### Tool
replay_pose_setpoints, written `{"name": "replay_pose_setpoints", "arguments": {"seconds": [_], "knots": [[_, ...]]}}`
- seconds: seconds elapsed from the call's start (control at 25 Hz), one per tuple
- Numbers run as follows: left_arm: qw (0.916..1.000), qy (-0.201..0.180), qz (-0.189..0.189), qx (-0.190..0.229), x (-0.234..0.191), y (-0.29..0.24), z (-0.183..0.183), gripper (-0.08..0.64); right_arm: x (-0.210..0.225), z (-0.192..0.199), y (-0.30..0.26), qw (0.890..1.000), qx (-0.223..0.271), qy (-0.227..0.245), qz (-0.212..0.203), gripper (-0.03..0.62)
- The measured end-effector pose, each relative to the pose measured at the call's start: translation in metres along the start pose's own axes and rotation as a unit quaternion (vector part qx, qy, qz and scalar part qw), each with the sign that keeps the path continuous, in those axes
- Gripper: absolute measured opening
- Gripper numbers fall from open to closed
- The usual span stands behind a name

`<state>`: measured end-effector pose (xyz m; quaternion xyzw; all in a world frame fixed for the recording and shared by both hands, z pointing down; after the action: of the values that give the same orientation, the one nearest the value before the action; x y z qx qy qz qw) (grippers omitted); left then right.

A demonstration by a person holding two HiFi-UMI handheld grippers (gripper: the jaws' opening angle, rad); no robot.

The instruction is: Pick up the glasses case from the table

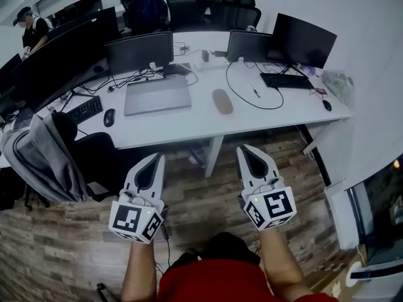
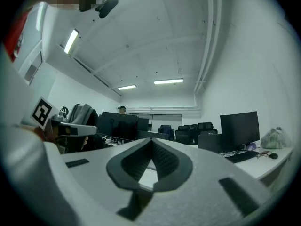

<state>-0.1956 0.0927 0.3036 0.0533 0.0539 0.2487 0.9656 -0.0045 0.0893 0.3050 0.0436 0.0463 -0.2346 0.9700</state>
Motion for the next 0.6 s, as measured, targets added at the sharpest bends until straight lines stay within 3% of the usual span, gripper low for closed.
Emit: {"name": "replay_pose_setpoints", "arguments": {"seconds": [0.28,0.6], "knots": [[1.0000,-0.008,-0.002,-0.004,-0.024,-0.048,0.014,0.009,0.033,0.026,-0.051,1.000,-0.010,0.000,0.007,0.005],[0.9993,-0.023,-0.025,-0.015,-0.062,-0.152,0.032,0.009,0.115,0.061,-0.142,1.000,-0.016,-0.003,0.015,0.006]]}}
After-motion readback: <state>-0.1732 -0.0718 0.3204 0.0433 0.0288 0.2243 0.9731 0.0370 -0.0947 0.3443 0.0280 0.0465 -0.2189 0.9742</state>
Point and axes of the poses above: the fingertips, and each gripper's own axes: y backward along the fingers, x to its right, z out of its underside, the point moved 1 cm from there along y, backward along the fingers, and after that the axes turned 2 degrees about -z, right-handed, at the moved point
